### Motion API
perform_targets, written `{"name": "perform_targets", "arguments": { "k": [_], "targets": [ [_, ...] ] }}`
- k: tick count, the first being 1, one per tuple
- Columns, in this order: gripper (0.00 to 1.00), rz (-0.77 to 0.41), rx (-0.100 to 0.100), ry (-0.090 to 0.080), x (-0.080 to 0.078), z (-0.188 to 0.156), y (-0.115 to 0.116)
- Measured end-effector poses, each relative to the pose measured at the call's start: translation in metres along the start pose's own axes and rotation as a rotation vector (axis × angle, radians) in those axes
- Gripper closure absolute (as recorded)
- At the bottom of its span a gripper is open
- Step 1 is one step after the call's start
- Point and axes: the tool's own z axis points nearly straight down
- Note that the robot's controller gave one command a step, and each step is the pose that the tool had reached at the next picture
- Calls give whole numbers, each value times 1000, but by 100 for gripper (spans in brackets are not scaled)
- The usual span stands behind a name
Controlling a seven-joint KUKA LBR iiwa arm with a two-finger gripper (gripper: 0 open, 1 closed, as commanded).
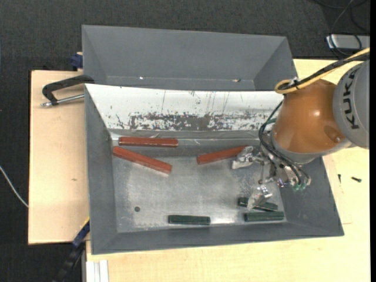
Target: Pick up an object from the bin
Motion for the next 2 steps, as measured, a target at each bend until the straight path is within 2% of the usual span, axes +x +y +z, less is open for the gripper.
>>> {"name": "perform_targets", "arguments": {
  "k": [1,2],
  "targets": [
    [0,-181,0,-3,12,19,-36],
    [100,-231,0,-1,22,35,-61]
  ]
}}
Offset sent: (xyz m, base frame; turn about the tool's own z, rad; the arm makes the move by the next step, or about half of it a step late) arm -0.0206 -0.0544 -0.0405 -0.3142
